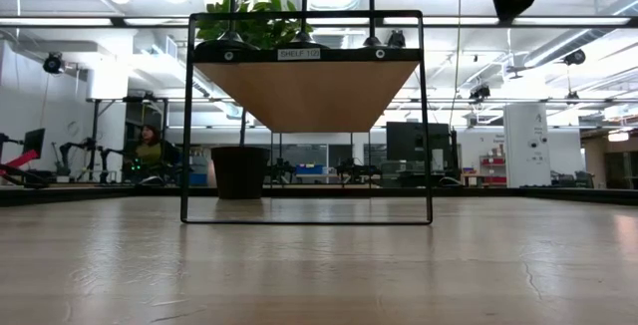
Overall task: Pick & Place candle stick holders
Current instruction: Return to Home Position
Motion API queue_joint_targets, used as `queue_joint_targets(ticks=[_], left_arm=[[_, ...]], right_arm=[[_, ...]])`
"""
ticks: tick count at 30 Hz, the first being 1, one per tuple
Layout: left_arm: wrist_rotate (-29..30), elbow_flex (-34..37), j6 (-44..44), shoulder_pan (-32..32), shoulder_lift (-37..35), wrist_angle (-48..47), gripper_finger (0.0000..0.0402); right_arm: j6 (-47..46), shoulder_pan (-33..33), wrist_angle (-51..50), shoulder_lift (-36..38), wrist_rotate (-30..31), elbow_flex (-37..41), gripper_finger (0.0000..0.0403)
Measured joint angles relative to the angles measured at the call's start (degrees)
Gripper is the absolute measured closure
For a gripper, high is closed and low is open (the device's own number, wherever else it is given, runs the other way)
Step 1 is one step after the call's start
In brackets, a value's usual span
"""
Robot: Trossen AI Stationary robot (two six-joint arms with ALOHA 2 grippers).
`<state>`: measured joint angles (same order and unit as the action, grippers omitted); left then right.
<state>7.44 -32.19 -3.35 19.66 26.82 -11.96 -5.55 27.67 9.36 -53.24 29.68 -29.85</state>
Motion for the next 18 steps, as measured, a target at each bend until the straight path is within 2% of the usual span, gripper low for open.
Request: queue_joint_targets(ticks=[4, 8, 10, 15, 18], left_arm=[[-0.01, 6.99, 0.24, -0.02, -7.58, 0.93, 0.0397], [0.1, 11.87, -1.31, -0.04, -14.81, 2.17, 0.04], [0.09, 13.44, -3.17, -0.04, -18.1, 2.45, 0.0397], [-0.35, 16.66, -3.91, -0.05, -24.92, 1.42, 0.0395], [-0.8, 18.38, -3.65, -0.08, -26.75, 1.97, 0.04]], right_arm=[[-0.25, -0.96, 0.05, -0.14, -0.3, 0.36, 0.0394], [-0.72, -4.16, 3.54, -0.01, -6.28, 2.22, 0.0394], [-0.4, -5.82, 5.62, -0.1, -8.95, 2.96, 0.0394], [1.82, -8.96, 6.29, -0.01, -9.2, 3.82, 0.0394], [3.26, -10.52, 8.09, -0.19, -11.77, 4.37, 0.0394]])
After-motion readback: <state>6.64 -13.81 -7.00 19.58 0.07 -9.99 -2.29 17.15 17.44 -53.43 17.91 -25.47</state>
